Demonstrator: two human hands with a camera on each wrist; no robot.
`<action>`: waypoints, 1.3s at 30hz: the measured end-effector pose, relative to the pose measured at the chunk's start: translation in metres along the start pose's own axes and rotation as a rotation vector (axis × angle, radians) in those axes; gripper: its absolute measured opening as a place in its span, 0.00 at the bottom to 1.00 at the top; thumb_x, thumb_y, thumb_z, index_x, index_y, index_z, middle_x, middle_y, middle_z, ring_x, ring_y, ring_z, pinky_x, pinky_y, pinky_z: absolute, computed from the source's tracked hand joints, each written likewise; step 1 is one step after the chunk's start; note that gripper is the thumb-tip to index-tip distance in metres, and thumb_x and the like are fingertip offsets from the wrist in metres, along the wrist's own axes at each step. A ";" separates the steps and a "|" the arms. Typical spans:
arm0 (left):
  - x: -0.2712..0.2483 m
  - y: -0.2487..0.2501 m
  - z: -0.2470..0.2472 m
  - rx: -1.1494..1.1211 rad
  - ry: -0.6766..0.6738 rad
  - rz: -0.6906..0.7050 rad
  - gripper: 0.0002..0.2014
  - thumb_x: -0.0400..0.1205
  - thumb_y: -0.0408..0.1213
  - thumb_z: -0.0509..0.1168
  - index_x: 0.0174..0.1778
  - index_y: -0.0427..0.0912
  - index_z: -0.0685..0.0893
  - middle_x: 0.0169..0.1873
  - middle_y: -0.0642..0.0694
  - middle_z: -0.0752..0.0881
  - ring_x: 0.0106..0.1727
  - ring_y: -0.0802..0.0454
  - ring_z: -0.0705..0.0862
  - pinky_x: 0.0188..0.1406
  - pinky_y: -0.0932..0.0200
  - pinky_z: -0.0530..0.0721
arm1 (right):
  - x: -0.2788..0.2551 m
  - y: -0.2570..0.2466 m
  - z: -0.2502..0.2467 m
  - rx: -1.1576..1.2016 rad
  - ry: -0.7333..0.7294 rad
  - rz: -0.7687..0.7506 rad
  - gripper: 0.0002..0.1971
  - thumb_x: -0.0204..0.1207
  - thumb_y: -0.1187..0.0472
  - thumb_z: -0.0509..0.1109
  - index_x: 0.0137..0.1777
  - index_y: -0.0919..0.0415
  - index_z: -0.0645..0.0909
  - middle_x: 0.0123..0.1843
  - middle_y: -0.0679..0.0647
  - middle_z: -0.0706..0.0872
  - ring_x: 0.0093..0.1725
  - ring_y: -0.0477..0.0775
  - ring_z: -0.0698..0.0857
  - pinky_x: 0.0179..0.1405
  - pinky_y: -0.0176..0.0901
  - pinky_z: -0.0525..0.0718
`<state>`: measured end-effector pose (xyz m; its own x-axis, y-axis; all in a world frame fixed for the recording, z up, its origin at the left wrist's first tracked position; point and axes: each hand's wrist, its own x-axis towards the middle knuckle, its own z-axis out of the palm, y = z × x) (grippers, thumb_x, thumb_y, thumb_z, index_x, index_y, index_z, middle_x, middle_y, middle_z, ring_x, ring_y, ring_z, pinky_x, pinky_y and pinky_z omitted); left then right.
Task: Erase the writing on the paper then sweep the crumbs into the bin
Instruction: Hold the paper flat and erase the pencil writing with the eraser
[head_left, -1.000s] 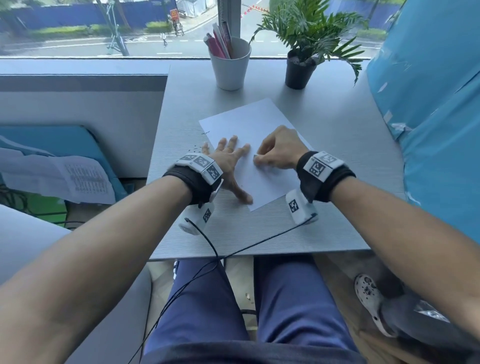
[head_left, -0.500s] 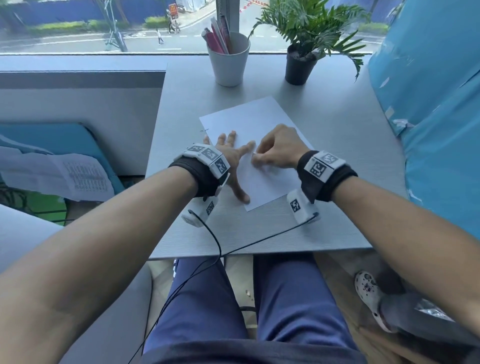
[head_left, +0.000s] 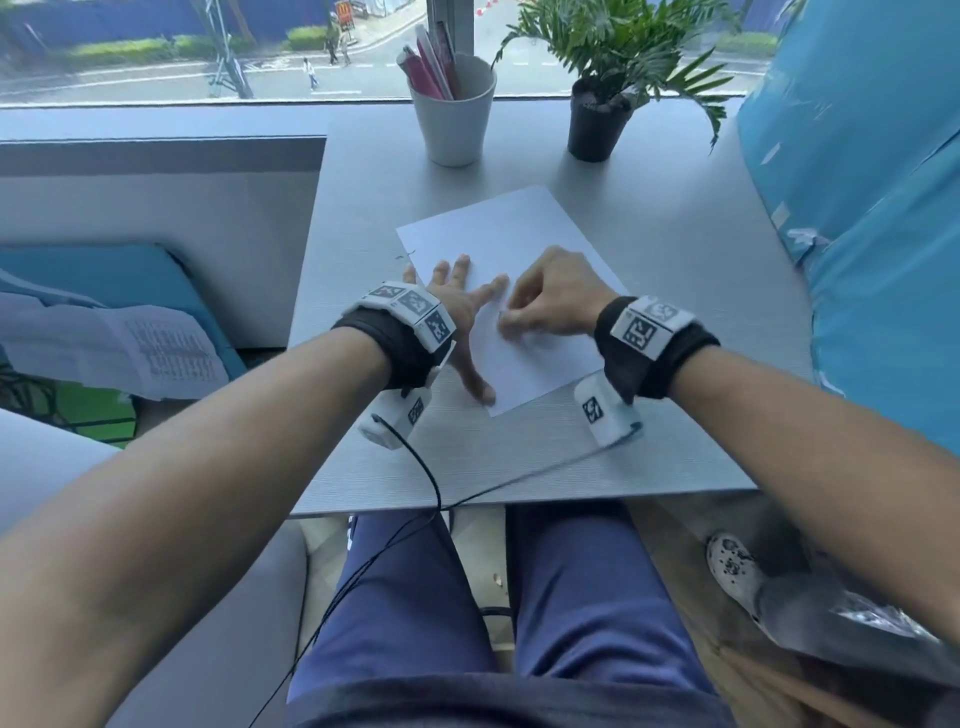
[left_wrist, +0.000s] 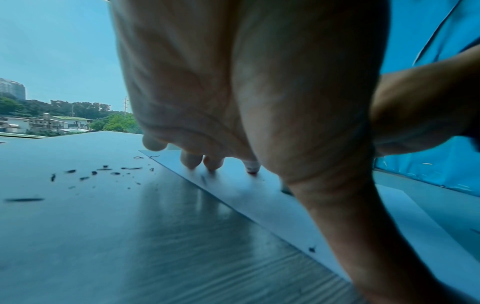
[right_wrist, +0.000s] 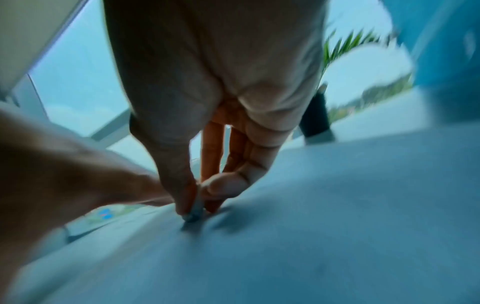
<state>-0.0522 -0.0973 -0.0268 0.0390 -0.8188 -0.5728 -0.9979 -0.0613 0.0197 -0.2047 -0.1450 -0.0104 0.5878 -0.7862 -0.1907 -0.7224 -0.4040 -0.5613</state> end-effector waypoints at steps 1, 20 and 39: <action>-0.001 0.000 -0.001 0.000 0.003 -0.004 0.81 0.44 0.73 0.81 0.83 0.66 0.30 0.85 0.40 0.29 0.86 0.36 0.32 0.77 0.24 0.32 | 0.004 0.002 -0.001 0.009 0.039 0.022 0.07 0.64 0.56 0.81 0.39 0.57 0.92 0.32 0.46 0.88 0.30 0.36 0.81 0.27 0.20 0.71; 0.000 -0.001 -0.001 0.022 0.004 -0.004 0.82 0.44 0.74 0.80 0.83 0.65 0.28 0.84 0.40 0.28 0.85 0.36 0.32 0.75 0.24 0.32 | -0.008 0.000 0.006 -0.073 -0.104 -0.062 0.05 0.65 0.56 0.80 0.37 0.57 0.91 0.33 0.45 0.88 0.29 0.35 0.82 0.24 0.18 0.73; -0.002 0.000 -0.003 0.026 0.004 0.000 0.80 0.45 0.73 0.81 0.83 0.65 0.30 0.85 0.41 0.29 0.86 0.38 0.33 0.76 0.24 0.33 | 0.001 0.012 -0.008 0.020 0.041 0.036 0.06 0.63 0.55 0.81 0.39 0.56 0.92 0.33 0.48 0.90 0.27 0.35 0.82 0.33 0.27 0.77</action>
<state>-0.0524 -0.0968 -0.0233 0.0387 -0.8208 -0.5698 -0.9989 -0.0461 -0.0014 -0.2158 -0.1549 -0.0107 0.5462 -0.8185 -0.1781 -0.7350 -0.3663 -0.5707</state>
